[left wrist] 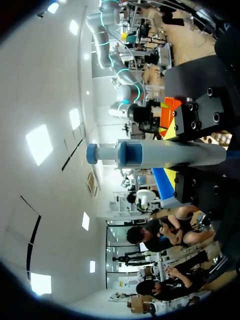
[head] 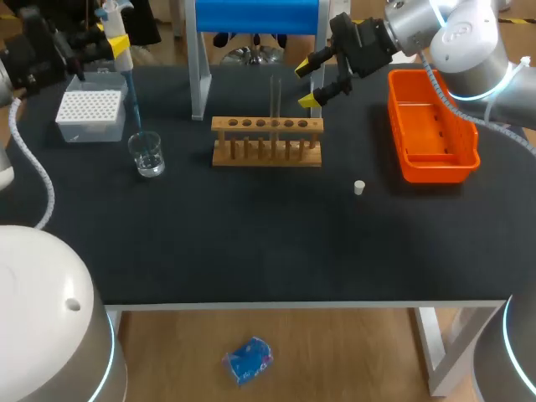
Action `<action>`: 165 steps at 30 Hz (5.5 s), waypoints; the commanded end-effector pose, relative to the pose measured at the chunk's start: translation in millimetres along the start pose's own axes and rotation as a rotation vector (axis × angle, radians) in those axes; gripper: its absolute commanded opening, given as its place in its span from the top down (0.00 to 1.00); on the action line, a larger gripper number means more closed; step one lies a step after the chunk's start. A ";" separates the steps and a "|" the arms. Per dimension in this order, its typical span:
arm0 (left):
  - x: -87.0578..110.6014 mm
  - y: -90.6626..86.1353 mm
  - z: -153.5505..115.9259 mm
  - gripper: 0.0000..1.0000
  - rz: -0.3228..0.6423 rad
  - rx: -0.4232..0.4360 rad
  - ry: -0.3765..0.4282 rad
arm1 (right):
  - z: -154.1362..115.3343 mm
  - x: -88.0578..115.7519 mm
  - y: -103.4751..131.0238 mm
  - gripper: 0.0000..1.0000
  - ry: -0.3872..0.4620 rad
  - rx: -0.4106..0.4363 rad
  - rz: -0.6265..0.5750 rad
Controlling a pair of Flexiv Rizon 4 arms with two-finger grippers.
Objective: Invert the test tube, pick up the pipette, mount the tip to pipette, aspirate from beaker and dispense into the tube, eject the tip, return the pipette, and cap with the stopper.
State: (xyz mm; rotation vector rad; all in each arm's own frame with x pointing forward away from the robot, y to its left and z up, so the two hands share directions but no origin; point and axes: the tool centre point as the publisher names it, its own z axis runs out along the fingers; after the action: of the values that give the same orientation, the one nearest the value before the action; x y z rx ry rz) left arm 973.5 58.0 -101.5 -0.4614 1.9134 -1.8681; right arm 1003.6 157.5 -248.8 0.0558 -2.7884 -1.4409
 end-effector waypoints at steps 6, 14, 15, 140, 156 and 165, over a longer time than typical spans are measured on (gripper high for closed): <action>26.9 -84.2 19.3 1.00 0.082 -0.057 0.020 | -0.3 -0.4 -0.1 0.00 0.001 0.002 0.000; 54.3 -139.6 41.0 1.00 0.128 -0.056 0.091 | -0.3 -0.4 -0.1 0.00 0.001 0.002 0.000; 59.0 -144.4 45.2 1.00 0.136 -0.059 0.098 | -0.3 -0.4 -0.1 0.00 0.001 0.002 0.000; 97.9 -74.2 256.7 1.00 0.002 -0.032 0.523 | -0.3 -0.4 -0.1 0.00 0.001 0.002 0.000; 99.9 -67.8 260.9 1.00 -0.042 -0.011 0.543 | -0.3 -0.4 -0.1 0.00 0.001 0.002 0.000; 96.6 -66.7 262.8 1.00 -0.058 0.018 0.542 | -0.3 -0.4 -0.1 0.00 0.001 0.002 0.000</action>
State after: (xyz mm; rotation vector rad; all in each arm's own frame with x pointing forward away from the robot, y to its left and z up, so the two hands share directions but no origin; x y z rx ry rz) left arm 1019.8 -218.8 -42.2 -0.0010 2.2269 -2.2052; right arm 1003.6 157.7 -248.9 0.0560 -2.7884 -1.4409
